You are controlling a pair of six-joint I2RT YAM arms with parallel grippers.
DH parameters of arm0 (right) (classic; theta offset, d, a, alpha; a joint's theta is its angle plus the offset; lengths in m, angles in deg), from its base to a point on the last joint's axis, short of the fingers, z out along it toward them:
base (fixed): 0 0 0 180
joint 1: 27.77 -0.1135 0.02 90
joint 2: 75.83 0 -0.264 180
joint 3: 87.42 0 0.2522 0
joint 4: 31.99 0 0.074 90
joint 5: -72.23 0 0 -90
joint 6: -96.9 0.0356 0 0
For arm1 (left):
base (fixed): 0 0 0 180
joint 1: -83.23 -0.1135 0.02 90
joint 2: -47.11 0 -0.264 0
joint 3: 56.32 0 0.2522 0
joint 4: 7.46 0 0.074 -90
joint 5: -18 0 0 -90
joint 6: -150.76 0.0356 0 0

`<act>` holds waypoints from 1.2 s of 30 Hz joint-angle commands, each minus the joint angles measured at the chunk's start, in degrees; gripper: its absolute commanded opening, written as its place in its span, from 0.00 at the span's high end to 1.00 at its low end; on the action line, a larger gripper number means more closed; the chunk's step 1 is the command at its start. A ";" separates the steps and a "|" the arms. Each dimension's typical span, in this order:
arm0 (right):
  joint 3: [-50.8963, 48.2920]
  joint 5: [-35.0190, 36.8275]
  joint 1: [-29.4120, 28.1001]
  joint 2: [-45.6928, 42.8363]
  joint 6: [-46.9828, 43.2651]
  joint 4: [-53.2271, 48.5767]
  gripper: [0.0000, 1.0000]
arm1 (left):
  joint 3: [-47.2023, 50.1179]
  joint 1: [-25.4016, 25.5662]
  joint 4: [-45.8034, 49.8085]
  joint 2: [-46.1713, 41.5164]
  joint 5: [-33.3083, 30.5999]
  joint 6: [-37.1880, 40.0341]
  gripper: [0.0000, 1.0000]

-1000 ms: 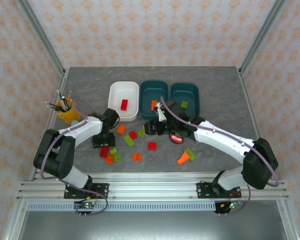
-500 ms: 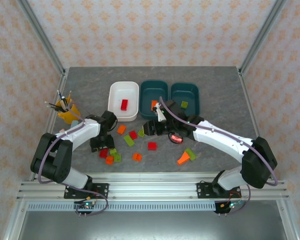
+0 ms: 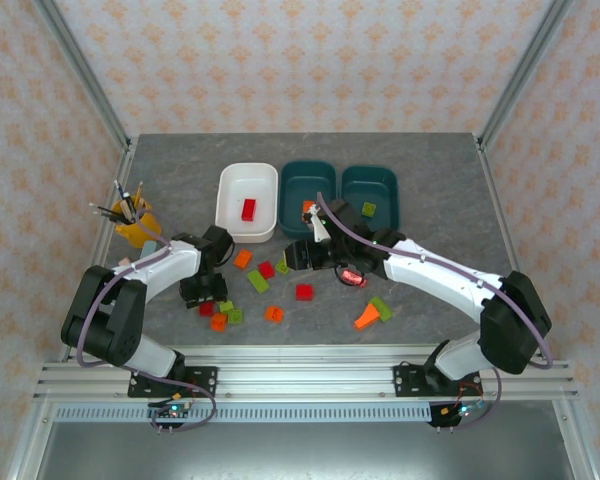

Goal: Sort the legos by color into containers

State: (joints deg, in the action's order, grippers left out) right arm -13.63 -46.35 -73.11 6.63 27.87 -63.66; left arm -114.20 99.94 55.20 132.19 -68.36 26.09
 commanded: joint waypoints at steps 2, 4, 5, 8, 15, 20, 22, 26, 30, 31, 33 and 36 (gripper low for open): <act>2.11 -0.65 -0.54 0.14 0.30 1.04 0.42 | 0.38 -0.71 -1.32 1.28 -3.02 -0.75 0.55; 2.11 -0.66 -0.55 0.08 0.32 1.03 0.42 | 0.42 -0.71 -2.04 1.77 -3.19 -0.66 0.57; 2.11 -0.63 -0.62 0.15 0.33 1.04 0.42 | 0.45 -0.71 -2.43 2.09 -3.33 -0.57 0.57; 2.20 -0.67 -0.71 -0.16 0.38 1.20 0.42 | 0.27 -0.71 -2.69 1.84 -4.39 -0.38 0.61; 5.21 3.33 -0.71 -1.88 -0.32 -0.63 0.43 | -7.14 -0.71 3.17 -3.66 -7.85 1.46 0.68; 9.20 8.14 0.52 -2.68 0.10 -1.00 0.43 | -18.72 -0.71 6.67 -2.64 -5.73 3.40 0.69; 10.56 8.95 1.58 -2.44 0.98 -0.82 0.43 | -24.06 -0.71 7.52 -0.38 -5.31 3.75 0.69; 12.14 9.84 4.63 -1.72 4.06 0.50 0.43 | -35.52 -0.71 8.78 7.46 -5.52 6.84 0.69; 14.11 9.61 6.74 0.57 5.55 -0.12 0.43 | -46.06 -0.71 11.12 17.73 -7.47 8.54 0.69; 14.52 9.84 6.88 1.08 5.72 -0.54 0.43 | -47.64 -0.71 11.14 19.76 -7.71 8.66 0.69; 15.88 8.81 7.43 2.84 6.18 -1.71 0.43 | -51.01 -0.69 11.88 23.92 -8.58 8.75 0.69; 17.83 7.28 7.72 5.05 6.86 -3.07 0.43 | -55.03 -0.67 13.96 30.83 -10.58 8.42 0.69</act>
State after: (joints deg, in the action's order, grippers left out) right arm 1.93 -38.39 -65.68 9.99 33.12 -64.88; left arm -166.11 99.67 63.84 159.60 -74.92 33.48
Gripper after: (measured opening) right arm 0.572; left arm 0.340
